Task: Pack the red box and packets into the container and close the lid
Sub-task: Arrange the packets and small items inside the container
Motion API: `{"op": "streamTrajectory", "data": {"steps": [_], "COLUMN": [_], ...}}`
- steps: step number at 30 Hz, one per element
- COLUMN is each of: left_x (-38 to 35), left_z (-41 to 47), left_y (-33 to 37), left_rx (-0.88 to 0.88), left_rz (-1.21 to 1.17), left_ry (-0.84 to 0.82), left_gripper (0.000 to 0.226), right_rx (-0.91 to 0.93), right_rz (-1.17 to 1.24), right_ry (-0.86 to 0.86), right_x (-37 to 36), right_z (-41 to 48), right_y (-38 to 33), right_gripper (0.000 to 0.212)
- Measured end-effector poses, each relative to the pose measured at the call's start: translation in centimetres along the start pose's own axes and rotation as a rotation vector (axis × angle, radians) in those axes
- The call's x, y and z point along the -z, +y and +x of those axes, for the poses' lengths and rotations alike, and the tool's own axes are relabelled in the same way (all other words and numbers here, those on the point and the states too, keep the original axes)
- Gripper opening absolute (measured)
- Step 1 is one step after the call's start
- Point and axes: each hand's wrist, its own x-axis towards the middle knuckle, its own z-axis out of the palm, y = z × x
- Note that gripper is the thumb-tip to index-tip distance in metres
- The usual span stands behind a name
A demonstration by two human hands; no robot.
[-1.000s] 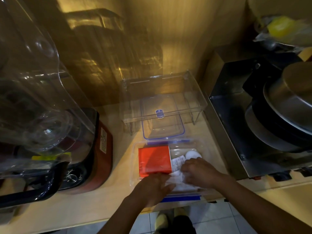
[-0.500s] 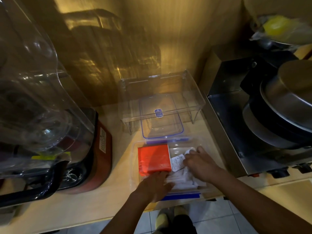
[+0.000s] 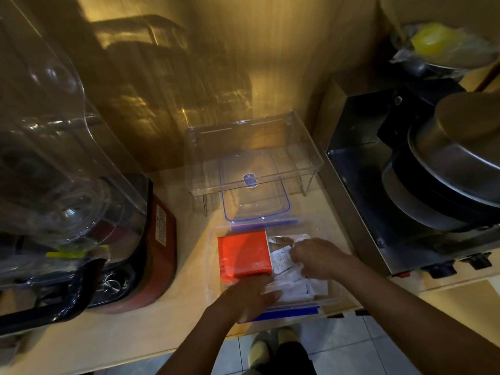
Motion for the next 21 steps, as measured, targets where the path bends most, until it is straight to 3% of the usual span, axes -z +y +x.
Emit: {"op": "streamTrajectory", "data": {"steps": [7, 12, 18, 21], "left_x": [-0.1, -0.1, -0.1, -0.1], "left_z": [0.2, 0.6, 0.6, 0.4], "left_y": [0.1, 0.1, 0.2, 0.3], "left_rx": [-0.030, -0.006, -0.017, -0.015], "left_rz": [-0.038, -0.037, -0.028, -0.031], "left_ry": [0.004, -0.033, -0.007, -0.004], "left_gripper": [0.037, 0.050, 0.049, 0.049], "right_rx": [0.035, -0.100, -0.019, -0.018], "right_rz": [-0.168, -0.289, -0.407, -0.412], "right_ry": [-0.062, -0.093, -0.093, -0.069], "right_x": [-3.4, -2.3, -2.3, -1.9], "right_z": [0.2, -0.2, -1.2, -1.4], "right_y": [-0.5, -0.2, -0.2, -0.3], "right_gripper": [0.047, 0.082, 0.061, 0.071]}}
